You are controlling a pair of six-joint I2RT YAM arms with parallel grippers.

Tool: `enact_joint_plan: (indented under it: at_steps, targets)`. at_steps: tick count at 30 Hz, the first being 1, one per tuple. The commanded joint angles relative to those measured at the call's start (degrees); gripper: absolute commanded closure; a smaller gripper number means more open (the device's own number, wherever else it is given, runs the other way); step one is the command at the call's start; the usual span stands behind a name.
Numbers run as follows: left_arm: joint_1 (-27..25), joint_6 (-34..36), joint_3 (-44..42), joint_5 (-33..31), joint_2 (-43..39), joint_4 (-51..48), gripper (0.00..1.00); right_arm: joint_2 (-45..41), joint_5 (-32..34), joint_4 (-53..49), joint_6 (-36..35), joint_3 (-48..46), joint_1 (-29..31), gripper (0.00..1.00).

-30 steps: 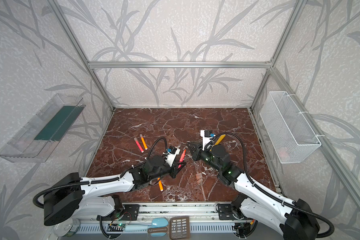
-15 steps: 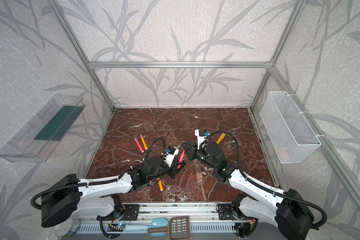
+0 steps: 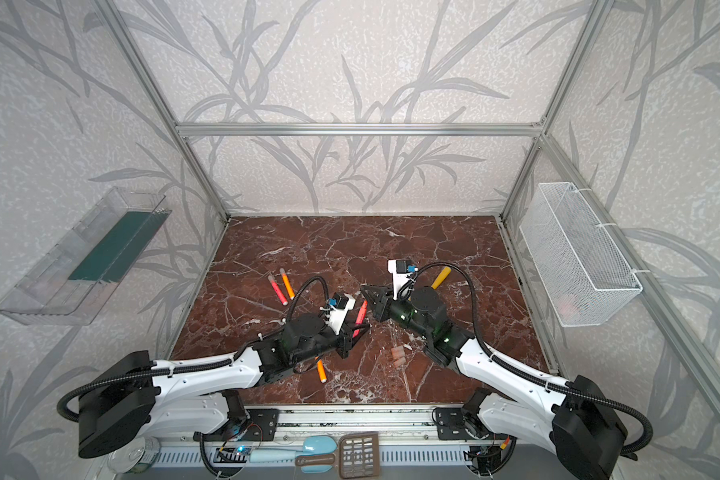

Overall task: Insert the pens into the pen caps
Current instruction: 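Align the cap over the orange marker tip with the right gripper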

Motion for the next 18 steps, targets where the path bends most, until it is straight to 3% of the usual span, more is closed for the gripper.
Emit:
enact_joint_plan:
  at_steps: [1,18]
  targets:
    - [-0.2,-0.3,-0.3,-1.0,-0.6,1.4,1.0,-0.9,1.1,2.6,0.2,-0.7,0.6,1.0]
    - [-0.2,-0.5,-0.7,-1.1,-1.2,1.4,1.0,0.8,2.9,3.2,-0.7,-0.4,0.8,1.0]
